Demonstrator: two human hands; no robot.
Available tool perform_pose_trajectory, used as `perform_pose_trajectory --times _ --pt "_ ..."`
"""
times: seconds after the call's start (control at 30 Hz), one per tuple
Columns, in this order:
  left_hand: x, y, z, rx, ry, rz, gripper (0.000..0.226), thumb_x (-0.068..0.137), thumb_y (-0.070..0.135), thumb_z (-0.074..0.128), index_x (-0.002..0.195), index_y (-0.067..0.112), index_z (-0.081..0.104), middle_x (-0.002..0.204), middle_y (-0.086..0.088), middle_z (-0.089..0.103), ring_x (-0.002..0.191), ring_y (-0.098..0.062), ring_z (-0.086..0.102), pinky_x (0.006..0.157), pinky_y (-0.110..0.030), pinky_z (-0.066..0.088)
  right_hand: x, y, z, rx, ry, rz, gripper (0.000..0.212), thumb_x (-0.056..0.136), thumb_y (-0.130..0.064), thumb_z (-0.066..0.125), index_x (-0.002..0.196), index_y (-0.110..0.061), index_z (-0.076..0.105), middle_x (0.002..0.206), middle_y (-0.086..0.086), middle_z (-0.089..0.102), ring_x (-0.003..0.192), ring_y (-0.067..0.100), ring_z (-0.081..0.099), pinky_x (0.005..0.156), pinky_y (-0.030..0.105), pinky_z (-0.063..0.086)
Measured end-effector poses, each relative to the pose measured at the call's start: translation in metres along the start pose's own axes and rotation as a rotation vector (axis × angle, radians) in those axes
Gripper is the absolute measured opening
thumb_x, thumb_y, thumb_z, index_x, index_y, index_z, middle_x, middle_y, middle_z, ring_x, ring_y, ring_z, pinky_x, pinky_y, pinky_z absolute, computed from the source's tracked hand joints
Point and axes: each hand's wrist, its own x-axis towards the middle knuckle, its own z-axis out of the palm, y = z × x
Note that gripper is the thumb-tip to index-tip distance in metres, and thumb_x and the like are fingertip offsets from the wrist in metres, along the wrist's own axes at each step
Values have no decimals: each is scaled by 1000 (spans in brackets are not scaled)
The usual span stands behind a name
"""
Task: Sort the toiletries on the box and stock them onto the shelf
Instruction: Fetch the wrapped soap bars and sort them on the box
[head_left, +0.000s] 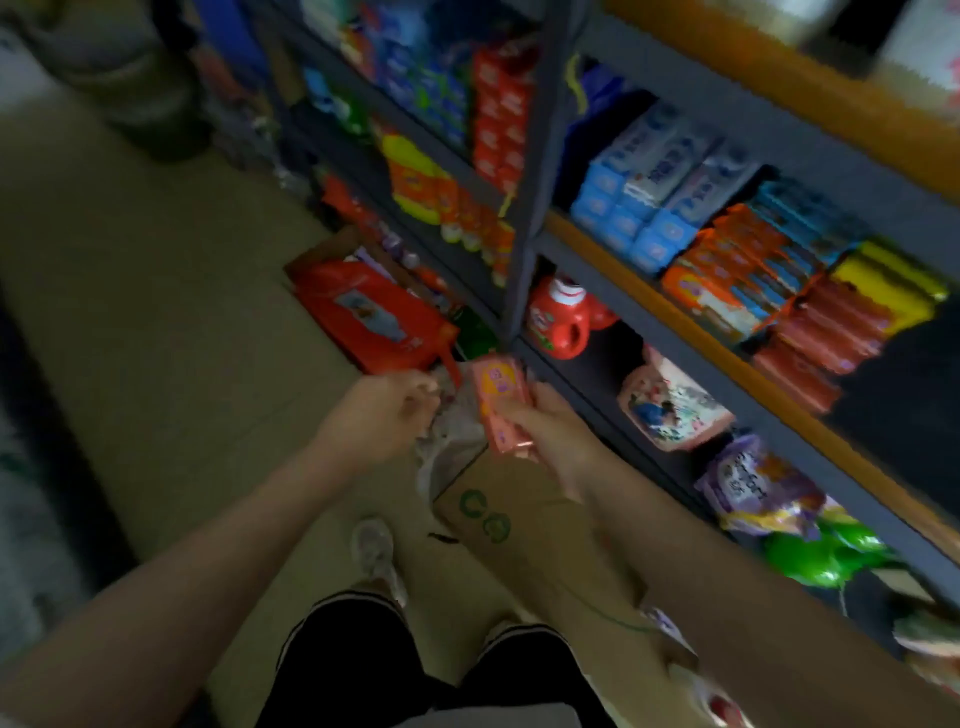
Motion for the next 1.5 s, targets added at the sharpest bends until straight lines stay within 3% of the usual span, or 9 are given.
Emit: perform_pose_trajectory --times 0.1,0.2,0.4,0.47,0.6,0.73,1.13,1.27,1.5 --pt "-10 -64 -43 195 108 -140 26 92 23 51 110 10 64 98 -13 69 92 -31 65 75 -35 50 32 -28 52 -327 -6 -113 38 89 -22 62 123 -11 47 111 5 62 89 16 61 70 23 51" --pt "-18 -140 -86 213 163 -261 28 93 24 51 115 11 62 99 -10 69 91 -29 65 75 -33 50 75 -52 120 -568 -107 -227 33 85 -26 66 111 -16 49 104 3 62 92 20 62 76 34 52" --pt "-9 -296 -190 157 189 -520 32 93 27 50 121 13 59 103 -7 67 92 -25 63 75 -28 47 176 -88 274 -650 -161 -280 31 85 -13 64 112 -8 49 94 3 57 74 11 55 53 10 42" --pt "6 -337 -227 147 187 -524 33 94 26 50 123 12 58 103 -6 67 92 -24 63 72 -27 45 213 -98 318 -670 -155 -258 31 84 -8 64 111 -5 49 94 7 57 67 11 54 46 9 42" --pt "55 -386 -299 90 273 -422 29 92 19 53 119 9 61 102 -10 67 90 -23 62 72 -23 43 290 -124 374 -825 -80 -291 37 84 -14 67 114 -5 48 96 4 56 84 18 55 50 6 41" --pt "127 -430 -366 12 406 -305 24 91 13 56 112 7 65 100 -9 66 82 -17 58 77 -25 46 377 -164 413 -978 -56 -261 46 82 -17 68 121 -6 46 104 5 56 95 22 56 77 29 43" --pt "336 -601 -535 34 201 -439 30 94 18 49 121 11 58 107 -7 64 93 -20 59 78 -28 46 636 -344 590 -1101 -117 -304 40 79 -19 70 110 -8 47 96 10 62 85 29 63 74 44 53" --pt "395 -680 -596 28 187 -541 30 94 20 49 122 12 57 104 -5 62 86 -15 56 72 -27 46 715 -410 679 -1076 -164 -387 39 79 -20 70 109 -11 47 96 6 60 74 17 59 62 31 51" --pt "525 -802 -718 34 127 -541 29 95 23 48 122 14 55 98 -2 62 85 -17 59 74 -30 50 858 -489 797 -1085 -161 -379 36 79 -18 69 104 -17 43 95 7 62 81 25 63 72 47 56"
